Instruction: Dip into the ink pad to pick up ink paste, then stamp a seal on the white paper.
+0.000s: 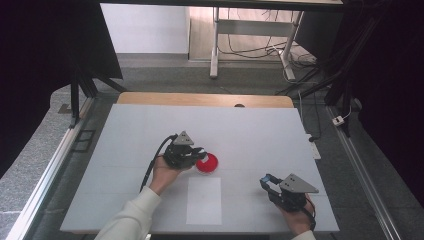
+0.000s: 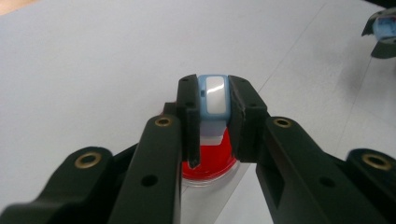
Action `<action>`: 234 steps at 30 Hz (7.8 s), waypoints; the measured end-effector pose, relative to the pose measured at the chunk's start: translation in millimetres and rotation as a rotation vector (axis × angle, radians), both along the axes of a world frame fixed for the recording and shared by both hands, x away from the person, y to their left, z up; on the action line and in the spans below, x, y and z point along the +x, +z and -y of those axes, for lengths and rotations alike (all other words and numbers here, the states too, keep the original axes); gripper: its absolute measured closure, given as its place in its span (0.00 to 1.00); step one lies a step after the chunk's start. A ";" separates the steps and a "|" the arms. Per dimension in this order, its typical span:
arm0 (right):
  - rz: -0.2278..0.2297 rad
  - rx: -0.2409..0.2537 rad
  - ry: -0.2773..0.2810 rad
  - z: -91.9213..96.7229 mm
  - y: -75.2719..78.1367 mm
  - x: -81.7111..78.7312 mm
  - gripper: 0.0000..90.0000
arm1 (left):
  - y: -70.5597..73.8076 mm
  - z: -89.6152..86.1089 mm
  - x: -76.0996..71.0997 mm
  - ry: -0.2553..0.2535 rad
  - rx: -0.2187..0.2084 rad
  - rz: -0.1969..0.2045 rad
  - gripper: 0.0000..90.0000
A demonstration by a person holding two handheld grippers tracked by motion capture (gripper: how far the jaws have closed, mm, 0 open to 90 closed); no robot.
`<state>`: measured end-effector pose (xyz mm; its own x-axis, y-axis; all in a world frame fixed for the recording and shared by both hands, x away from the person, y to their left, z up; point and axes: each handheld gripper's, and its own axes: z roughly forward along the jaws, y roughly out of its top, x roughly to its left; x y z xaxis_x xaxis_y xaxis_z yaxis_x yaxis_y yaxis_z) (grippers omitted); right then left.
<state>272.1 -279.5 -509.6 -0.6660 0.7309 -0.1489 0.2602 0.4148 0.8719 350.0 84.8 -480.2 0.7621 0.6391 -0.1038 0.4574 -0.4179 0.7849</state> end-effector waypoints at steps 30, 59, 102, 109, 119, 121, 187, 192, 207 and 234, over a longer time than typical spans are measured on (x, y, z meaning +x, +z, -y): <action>-0.003 -0.013 0.004 -0.5 -1.6 -0.9 0.72 | -13.6 11.5 4.9 -0.017 0.109 -0.035 0.84; -0.006 -0.016 0.010 -2.6 -2.5 -0.2 0.72 | -16.3 16.9 2.8 -0.020 0.142 -0.013 0.85; -0.005 -0.018 0.014 -4.1 -2.9 -0.3 0.72 | 20.5 -1.4 -8.4 0.008 -0.014 0.053 0.84; -0.006 -0.020 0.015 -4.8 -3.3 -0.2 0.72 | 12.1 2.8 -4.0 0.014 0.016 0.048 0.84; -0.005 -0.021 0.015 -4.5 -3.2 -0.2 0.72 | -3.0 9.5 1.3 0.006 0.061 0.017 0.84; -0.006 -0.021 0.016 -4.6 -3.4 -0.1 0.72 | -6.3 11.7 2.4 0.003 0.070 0.013 0.84; -0.004 -0.026 0.022 -5.8 -4.5 0.1 0.72 | -15.5 19.7 4.0 0.023 0.138 0.012 0.85; -0.006 -0.025 0.020 -5.7 -4.2 -0.1 0.72 | -14.5 19.9 3.5 0.019 0.143 0.014 0.84; -0.006 -0.025 0.021 -5.5 -3.9 -0.1 0.72 | 8.5 8.1 -4.1 -0.003 0.050 0.041 0.84; -0.001 -0.029 0.019 -4.8 -3.4 -0.1 0.72 | 35.0 -17.0 -25.2 -0.066 -0.038 0.051 0.84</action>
<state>272.0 -274.7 -513.0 -0.6797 0.7136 -0.1698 0.2526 0.4450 0.8592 324.9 101.8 -445.1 0.8076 0.5833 -0.0870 0.3884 -0.4151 0.8227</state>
